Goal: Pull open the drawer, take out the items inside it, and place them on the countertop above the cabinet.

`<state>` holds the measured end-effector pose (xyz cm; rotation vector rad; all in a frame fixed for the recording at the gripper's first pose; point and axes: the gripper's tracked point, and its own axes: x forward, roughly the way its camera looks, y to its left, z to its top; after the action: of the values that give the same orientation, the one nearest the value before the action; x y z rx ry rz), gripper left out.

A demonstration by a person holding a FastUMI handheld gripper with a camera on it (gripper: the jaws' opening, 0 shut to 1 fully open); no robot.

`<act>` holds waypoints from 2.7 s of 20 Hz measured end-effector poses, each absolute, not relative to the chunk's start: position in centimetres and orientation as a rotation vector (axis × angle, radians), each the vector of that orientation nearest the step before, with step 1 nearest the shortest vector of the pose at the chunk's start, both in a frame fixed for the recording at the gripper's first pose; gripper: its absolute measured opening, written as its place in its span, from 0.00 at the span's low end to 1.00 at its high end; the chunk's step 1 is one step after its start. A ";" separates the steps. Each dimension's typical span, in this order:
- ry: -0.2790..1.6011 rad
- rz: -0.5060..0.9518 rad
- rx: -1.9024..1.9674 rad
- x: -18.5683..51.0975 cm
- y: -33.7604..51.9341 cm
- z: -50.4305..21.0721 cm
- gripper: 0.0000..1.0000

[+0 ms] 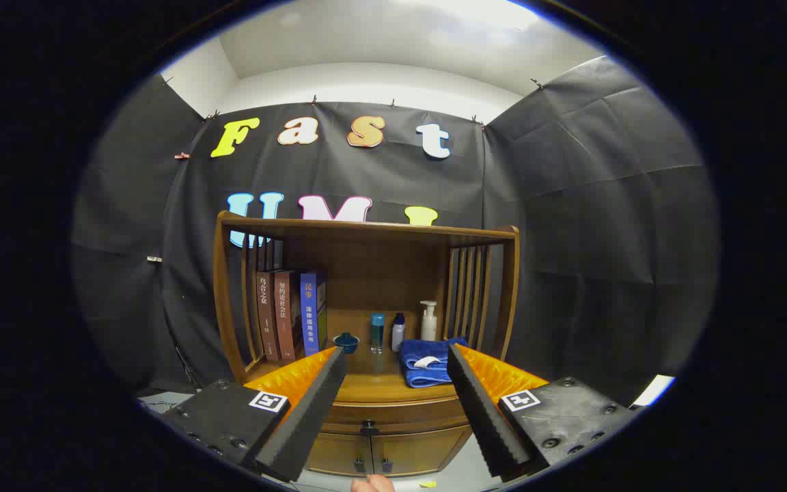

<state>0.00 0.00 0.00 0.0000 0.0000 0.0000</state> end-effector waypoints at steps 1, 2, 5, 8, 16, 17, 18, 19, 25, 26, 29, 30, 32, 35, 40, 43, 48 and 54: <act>-0.002 -0.002 -0.002 0.2 0.0 0.0 0.97; -0.003 -0.005 -0.005 0.3 0.0 0.1 0.97; -0.002 -0.003 -0.014 0.4 0.3 -0.1 0.97; -0.009 -0.009 -0.021 0.4 0.3 0.0 0.97; -0.013 0.000 -0.025 0.8 0.9 0.2 0.98; -0.011 0.002 -0.025 0.8 1.0 0.1 0.98; -0.012 0.001 -0.023 0.7 1.0 0.2 0.98; -0.015 0.004 -0.017 0.7 1.2 0.3 0.98; -0.051 0.016 -0.001 0.9 1.8 0.6 0.98; -0.058 0.015 -0.002 1.0 1.9 0.5 0.98; -0.056 0.019 0.002 2.1 2.3 -1.6 0.98; -0.053 0.015 0.006 2.5 2.5 -2.5 0.98; -0.048 0.014 -0.007 3.4 3.1 -4.7 0.98; -0.011 0.018 -0.082 5.5 4.3 -9.2 0.98; 0.060 0.042 -0.097 8.0 5.5 -17.3 0.98; 0.069 0.057 -0.076 9.2 5.5 -21.7 0.97; 0.195 0.086 -0.009 11.5 5.8 -30.3 0.92; 0.250 0.112 0.005 13.6 6.6 -33.9 0.71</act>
<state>13.58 6.63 -33.85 0.0052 0.2496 0.1122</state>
